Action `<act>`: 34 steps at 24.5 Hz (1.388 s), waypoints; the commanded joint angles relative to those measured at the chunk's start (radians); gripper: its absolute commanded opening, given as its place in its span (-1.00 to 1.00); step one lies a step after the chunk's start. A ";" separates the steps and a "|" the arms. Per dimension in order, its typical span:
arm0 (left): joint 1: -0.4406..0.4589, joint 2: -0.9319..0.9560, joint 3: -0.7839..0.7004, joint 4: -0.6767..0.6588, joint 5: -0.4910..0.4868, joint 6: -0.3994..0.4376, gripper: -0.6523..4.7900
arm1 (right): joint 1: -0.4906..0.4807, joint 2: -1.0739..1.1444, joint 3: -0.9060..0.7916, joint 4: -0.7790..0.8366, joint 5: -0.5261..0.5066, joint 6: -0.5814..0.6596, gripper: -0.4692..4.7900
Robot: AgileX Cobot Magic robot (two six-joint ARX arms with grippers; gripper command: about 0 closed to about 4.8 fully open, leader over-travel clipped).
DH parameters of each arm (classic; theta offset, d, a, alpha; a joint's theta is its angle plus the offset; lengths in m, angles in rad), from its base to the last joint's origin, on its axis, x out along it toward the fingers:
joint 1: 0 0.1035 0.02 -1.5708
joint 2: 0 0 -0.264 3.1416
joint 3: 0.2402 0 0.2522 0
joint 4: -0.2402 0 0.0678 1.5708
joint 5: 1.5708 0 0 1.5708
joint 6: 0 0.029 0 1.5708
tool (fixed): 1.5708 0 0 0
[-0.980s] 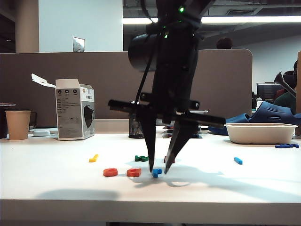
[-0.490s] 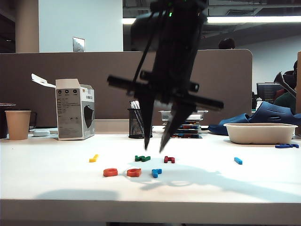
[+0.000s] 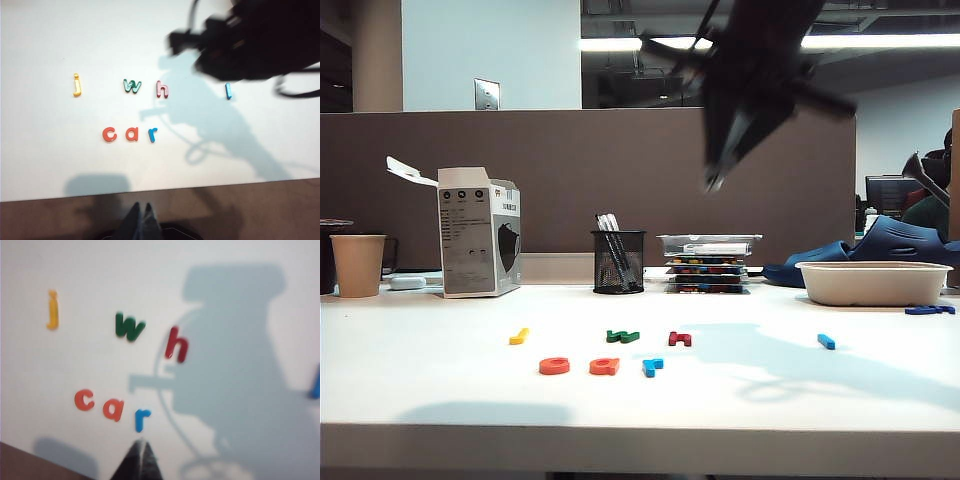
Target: Select the appropriate letters from the row of letter magnets placed on the table to arrange into the word "car".
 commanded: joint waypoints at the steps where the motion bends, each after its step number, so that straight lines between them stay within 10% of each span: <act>1: 0.001 -0.002 0.004 0.000 -0.010 0.003 -0.78 | -0.034 -0.075 0.004 0.008 0.046 -0.092 -0.85; 10: 0.001 -0.002 0.004 0.045 -0.009 0.000 -0.78 | -0.198 -0.386 0.004 0.016 0.177 -0.286 -0.85; 24: 0.001 -0.002 0.004 0.046 -0.006 0.057 -0.78 | -0.696 -0.775 -0.002 0.022 0.070 -0.513 -0.85; 32: 0.002 -0.002 0.004 0.060 0.015 0.353 -0.78 | -0.818 -0.832 -0.080 0.039 -0.064 -0.490 -0.85; 34: 0.030 -0.002 0.005 0.165 0.006 0.621 -0.78 | -0.793 -0.866 -0.149 0.066 -0.077 -0.475 -0.85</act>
